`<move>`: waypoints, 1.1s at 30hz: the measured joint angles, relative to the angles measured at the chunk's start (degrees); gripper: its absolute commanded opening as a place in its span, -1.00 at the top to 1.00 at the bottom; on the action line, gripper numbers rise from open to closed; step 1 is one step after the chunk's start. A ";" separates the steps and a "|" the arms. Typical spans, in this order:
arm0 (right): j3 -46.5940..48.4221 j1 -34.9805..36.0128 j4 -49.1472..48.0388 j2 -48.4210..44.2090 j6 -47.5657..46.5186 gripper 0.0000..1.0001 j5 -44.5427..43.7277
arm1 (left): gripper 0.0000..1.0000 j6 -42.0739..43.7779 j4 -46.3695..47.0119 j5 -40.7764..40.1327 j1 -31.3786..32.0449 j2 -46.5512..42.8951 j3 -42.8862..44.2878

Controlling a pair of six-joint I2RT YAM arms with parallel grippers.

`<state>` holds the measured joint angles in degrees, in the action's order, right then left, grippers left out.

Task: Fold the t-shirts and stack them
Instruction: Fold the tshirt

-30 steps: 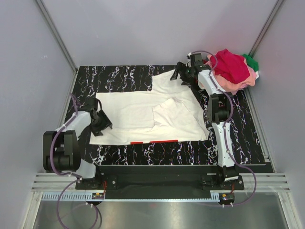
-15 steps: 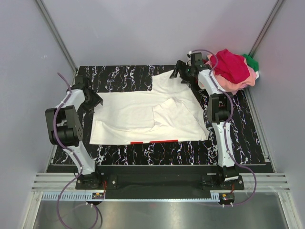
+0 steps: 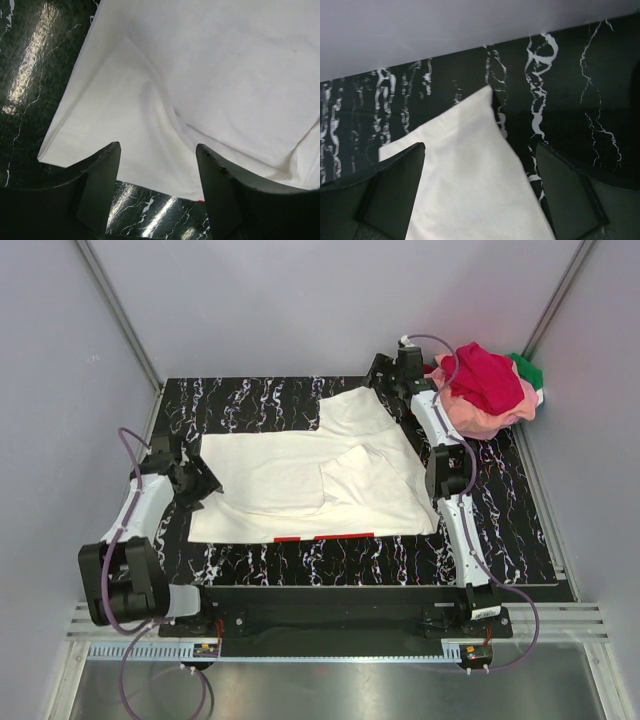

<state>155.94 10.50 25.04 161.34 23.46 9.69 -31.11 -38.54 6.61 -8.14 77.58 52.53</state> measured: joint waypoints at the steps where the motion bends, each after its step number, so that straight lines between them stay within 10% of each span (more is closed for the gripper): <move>1: 1.25 0.00 -0.35 1.86 0.31 -0.99 -0.76 | -0.35 0.57 -0.55 0.63 0.00 -1.68 -0.57; 7: 2.29 -0.09 -3.37 4.81 4.48 -0.97 -0.57 | -0.36 3.85 -3.96 2.23 0.00 -7.69 -1.55; 13: 2.54 0.26 -4.87 5.95 8.70 -0.52 3.98 | -0.36 5.97 -7.06 2.25 -0.04 -9.75 -1.70; 22: 1.31 2.60 -4.33 6.32 9.46 0.98 4.35 | -0.37 7.17 -8.28 2.32 -0.11 -11.26 -3.10; 33: -5.73 2.45 -8.09 2.93 5.73 1.00 6.03 | -0.35 7.13 -7.76 2.32 -0.17 -11.28 -3.43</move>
<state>150.21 12.95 16.95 164.27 29.19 15.73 -23.99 -46.30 8.93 -8.32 66.30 49.10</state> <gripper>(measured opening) 0.011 0.678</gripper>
